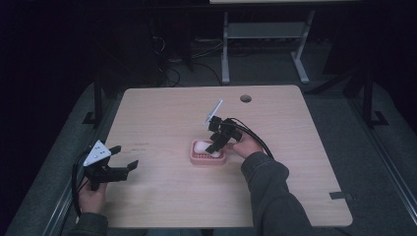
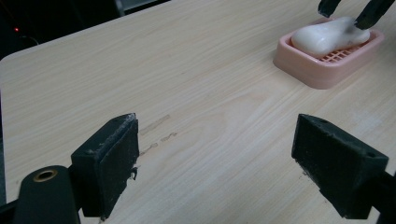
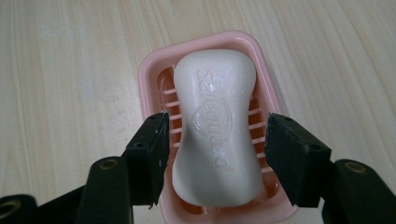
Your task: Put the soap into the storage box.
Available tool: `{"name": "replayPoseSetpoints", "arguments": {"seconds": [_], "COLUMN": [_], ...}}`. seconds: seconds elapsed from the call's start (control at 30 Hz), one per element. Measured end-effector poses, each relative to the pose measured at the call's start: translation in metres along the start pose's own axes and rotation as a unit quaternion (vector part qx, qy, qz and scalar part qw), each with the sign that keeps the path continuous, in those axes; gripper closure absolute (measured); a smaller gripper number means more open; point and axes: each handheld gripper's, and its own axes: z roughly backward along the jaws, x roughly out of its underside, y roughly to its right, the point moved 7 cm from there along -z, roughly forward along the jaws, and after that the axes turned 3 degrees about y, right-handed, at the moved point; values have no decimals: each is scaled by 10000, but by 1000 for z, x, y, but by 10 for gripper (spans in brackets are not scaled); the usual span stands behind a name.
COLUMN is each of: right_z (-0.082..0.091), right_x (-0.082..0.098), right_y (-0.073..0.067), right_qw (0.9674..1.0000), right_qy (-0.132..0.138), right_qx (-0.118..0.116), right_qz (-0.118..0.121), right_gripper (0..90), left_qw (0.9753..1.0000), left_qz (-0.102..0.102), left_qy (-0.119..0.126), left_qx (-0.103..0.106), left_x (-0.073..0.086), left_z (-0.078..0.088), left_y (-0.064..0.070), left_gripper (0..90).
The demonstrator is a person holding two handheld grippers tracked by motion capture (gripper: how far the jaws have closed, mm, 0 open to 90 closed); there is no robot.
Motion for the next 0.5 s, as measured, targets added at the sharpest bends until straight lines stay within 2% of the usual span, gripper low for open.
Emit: {"name": "replayPoseSetpoints", "arguments": {"seconds": [0.5], "right_z": [17], "right_x": [7], "right_y": [0], "right_qw": [9998], "right_qy": [131], "right_qx": [76], "right_qz": [-112], "right_gripper": [368], "left_qw": [10000], "left_qz": [1], "left_qy": [-12], "left_qx": [-4], "left_x": [0], "left_z": [0], "left_y": [0], "left_gripper": [145]}}
